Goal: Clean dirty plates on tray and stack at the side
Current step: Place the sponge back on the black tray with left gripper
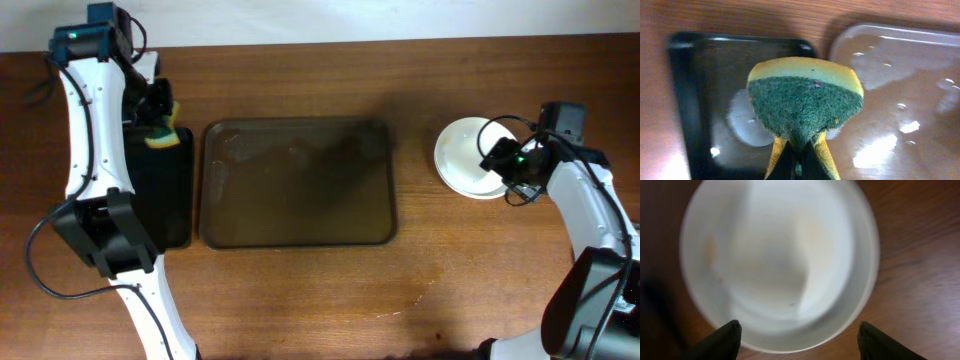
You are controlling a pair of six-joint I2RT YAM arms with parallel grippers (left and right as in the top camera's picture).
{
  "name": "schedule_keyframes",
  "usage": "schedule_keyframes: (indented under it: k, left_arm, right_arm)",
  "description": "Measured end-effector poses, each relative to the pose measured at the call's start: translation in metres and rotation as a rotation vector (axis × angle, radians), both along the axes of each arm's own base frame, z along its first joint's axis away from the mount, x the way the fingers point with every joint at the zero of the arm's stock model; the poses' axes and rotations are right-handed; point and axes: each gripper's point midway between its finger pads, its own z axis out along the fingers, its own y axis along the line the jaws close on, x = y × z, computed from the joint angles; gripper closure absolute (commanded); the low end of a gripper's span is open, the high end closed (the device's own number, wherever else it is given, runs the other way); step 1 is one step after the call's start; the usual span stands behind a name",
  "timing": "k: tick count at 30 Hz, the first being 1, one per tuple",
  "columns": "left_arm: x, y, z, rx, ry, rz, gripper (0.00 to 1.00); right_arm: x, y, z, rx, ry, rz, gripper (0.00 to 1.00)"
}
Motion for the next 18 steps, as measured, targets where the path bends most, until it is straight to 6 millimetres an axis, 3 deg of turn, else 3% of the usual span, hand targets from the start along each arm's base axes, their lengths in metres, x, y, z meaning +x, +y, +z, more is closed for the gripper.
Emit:
schedule_keyframes:
  k: [2,5,6,7,8,9,12,13,15,17,18]
  left_arm:
    - [-0.004,0.01,-0.002,0.057,0.023,0.032,0.99]
    - [-0.028,0.047,-0.035,0.162,0.14,0.19,0.99]
    - [-0.043,0.057,-0.056,0.165,0.207,0.222,0.78]
    - [-0.053,0.063,-0.076,0.168,0.254,0.239,0.37]
    - [-0.058,0.064,-0.093,0.174,0.277,0.242,0.21]
    - [-0.061,0.063,-0.104,0.174,0.288,0.246,0.13]
    - [-0.064,0.061,-0.104,0.174,0.3,0.249,0.13]
    - [-0.062,0.062,-0.093,0.173,0.295,0.25,0.08]
    - [-0.035,0.059,-0.037,0.168,0.167,0.245,0.05]
    - [0.018,0.025,0.059,0.101,-0.183,0.141,0.01]
    - [0.034,-0.013,0.125,0.053,-0.41,0.044,0.01]
  right_arm:
    - [0.004,0.022,0.007,0.029,0.0,0.067,0.2]
    - [0.022,0.056,0.042,0.026,-0.066,0.183,0.2]
    - [0.026,0.061,0.05,0.025,-0.086,0.196,0.2]
    - [0.026,0.063,0.051,0.024,-0.089,0.203,0.2]
    - [0.025,0.063,0.051,0.025,-0.084,0.204,0.2]
    - [0.023,0.063,0.05,0.027,-0.077,0.204,0.2]
    - [0.022,0.063,0.05,0.025,-0.072,0.211,0.18]
    - [0.021,0.064,0.056,0.018,-0.067,0.226,0.16]
    - [0.025,0.063,0.098,-0.01,-0.094,0.271,0.16]
    - [0.028,0.063,0.163,-0.038,-0.162,0.292,0.16]
    - [0.025,0.063,0.217,-0.065,-0.247,0.296,0.02]
